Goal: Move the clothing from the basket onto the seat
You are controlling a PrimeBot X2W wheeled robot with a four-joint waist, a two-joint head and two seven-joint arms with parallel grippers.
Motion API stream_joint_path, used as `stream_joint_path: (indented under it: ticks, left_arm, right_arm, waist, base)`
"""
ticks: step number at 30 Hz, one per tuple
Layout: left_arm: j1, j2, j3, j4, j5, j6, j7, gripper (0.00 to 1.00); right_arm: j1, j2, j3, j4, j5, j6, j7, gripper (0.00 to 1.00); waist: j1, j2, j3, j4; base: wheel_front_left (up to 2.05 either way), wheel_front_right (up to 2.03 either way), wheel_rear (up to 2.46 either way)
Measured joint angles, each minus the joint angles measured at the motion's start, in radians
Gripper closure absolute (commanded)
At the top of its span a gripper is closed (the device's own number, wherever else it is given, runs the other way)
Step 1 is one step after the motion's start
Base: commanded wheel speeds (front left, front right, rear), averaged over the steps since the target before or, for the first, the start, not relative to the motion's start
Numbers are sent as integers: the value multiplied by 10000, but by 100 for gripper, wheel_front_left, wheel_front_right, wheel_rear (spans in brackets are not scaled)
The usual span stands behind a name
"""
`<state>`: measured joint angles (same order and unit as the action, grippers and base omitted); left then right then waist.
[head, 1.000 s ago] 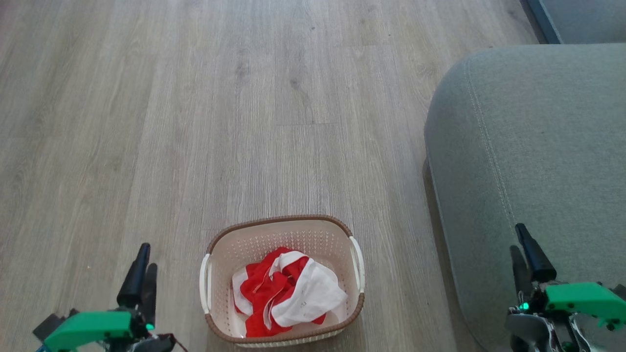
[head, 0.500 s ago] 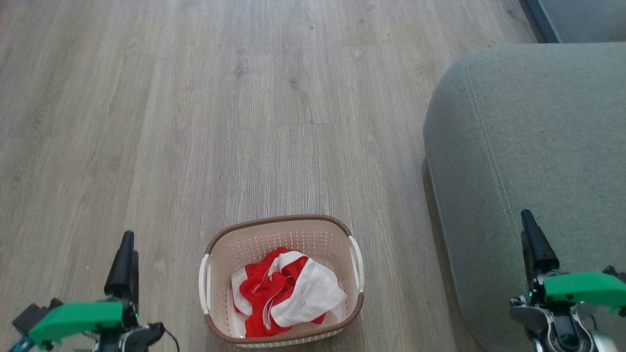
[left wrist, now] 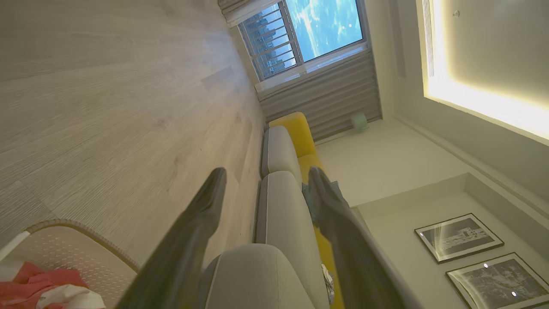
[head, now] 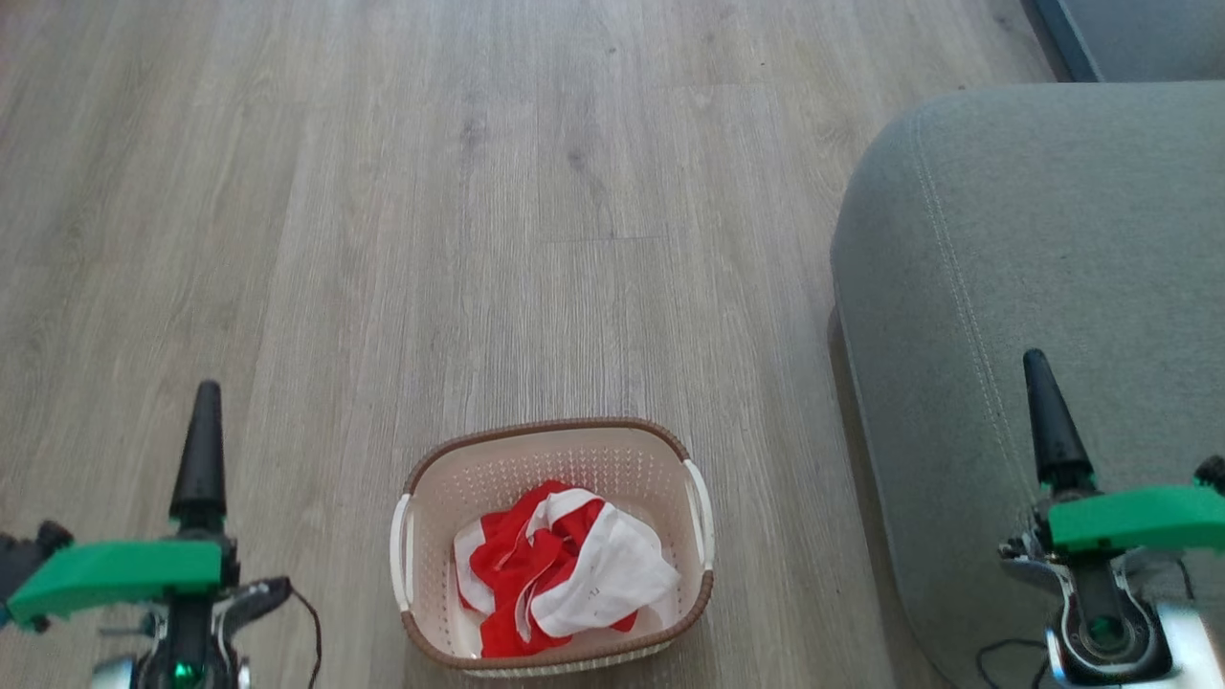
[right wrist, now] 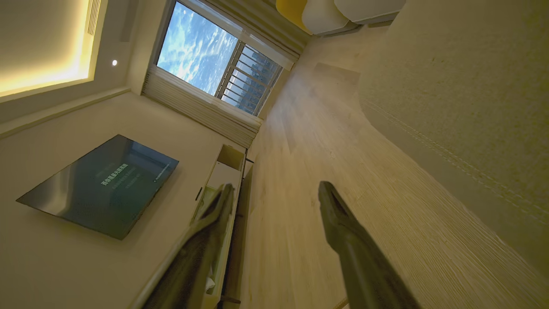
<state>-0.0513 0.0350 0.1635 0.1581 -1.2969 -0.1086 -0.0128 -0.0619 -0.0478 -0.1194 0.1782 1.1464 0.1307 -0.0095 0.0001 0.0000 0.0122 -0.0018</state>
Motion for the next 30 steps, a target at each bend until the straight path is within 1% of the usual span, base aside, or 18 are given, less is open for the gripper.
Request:
stream_joint_path:
  ticks: [4, 7, 17, 25, 30]
  left_arm:
    - [-125, 0, -59, -631, 627, 307, -157, 0]
    - [-127, 2, -224, -1116, 1206, 617, -232, 0]
    - [-340, 4, -1204, -2429, 3434, 2023, -512, 0]
    - [-346, 8, -2100, -2851, 5172, 2972, -740, 0]
    - [-348, 15, -2533, -2999, 6050, 3407, -865, 0]
  right_arm:
    - [-125, -2, 84, -364, -755, 0, -96, 0]
    - [-135, -6, 222, -612, -1323, 0, -188, 0]
    - [-354, -240, 608, -1231, -3064, 0, -508, 0]
    - [-359, -477, 930, -1478, -4335, 0, -717, 0]
    - [-360, -546, 1114, -1505, -5055, 0, -886, 0]
  waist:
    - [0, 0, 66, 35]
    - [0, 0, 106, 63]
    - [1, 0, 172, 137]
    - [0, 0, 174, 153]
    - [0, 0, 181, 164]
  base:
    - [0, 0, 0]
    - [0, 0, 0]
    - [0, 0, 0]
    - [0, 0, 0]
    - [0, 0, 0]
